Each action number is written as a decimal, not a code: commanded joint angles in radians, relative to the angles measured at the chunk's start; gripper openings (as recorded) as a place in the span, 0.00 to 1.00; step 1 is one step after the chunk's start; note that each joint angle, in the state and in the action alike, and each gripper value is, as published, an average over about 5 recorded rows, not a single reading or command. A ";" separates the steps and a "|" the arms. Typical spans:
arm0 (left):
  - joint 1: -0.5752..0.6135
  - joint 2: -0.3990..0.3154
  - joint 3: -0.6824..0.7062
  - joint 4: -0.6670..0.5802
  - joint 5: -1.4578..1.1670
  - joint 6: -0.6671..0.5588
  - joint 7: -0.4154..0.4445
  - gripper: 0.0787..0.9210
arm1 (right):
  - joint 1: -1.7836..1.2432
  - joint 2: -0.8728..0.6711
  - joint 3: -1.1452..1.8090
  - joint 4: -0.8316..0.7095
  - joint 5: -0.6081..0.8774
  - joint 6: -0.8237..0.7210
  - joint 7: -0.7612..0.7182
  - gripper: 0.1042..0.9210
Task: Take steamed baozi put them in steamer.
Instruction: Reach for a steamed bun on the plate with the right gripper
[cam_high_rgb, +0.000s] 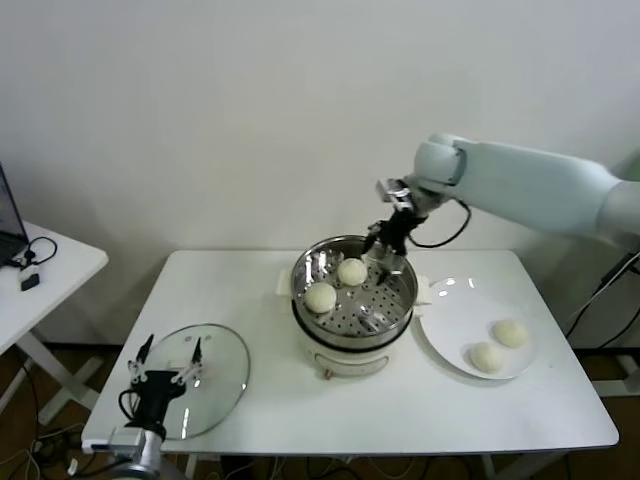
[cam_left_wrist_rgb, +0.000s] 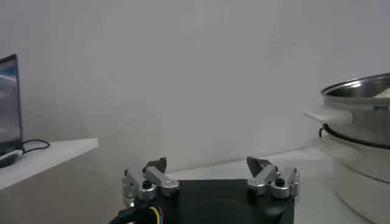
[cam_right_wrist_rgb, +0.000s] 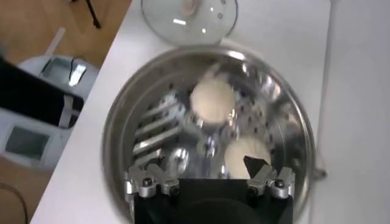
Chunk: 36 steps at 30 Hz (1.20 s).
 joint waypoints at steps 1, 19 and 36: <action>0.004 -0.001 0.005 0.000 0.003 0.003 0.005 0.88 | 0.091 -0.359 -0.031 0.149 -0.212 0.088 -0.046 0.88; 0.025 -0.016 -0.008 -0.026 0.008 0.009 0.005 0.88 | -0.543 -0.496 0.438 0.077 -0.582 0.119 -0.026 0.88; 0.022 -0.018 -0.010 -0.002 0.009 0.011 0.004 0.88 | -0.734 -0.403 0.553 -0.039 -0.666 0.136 -0.017 0.88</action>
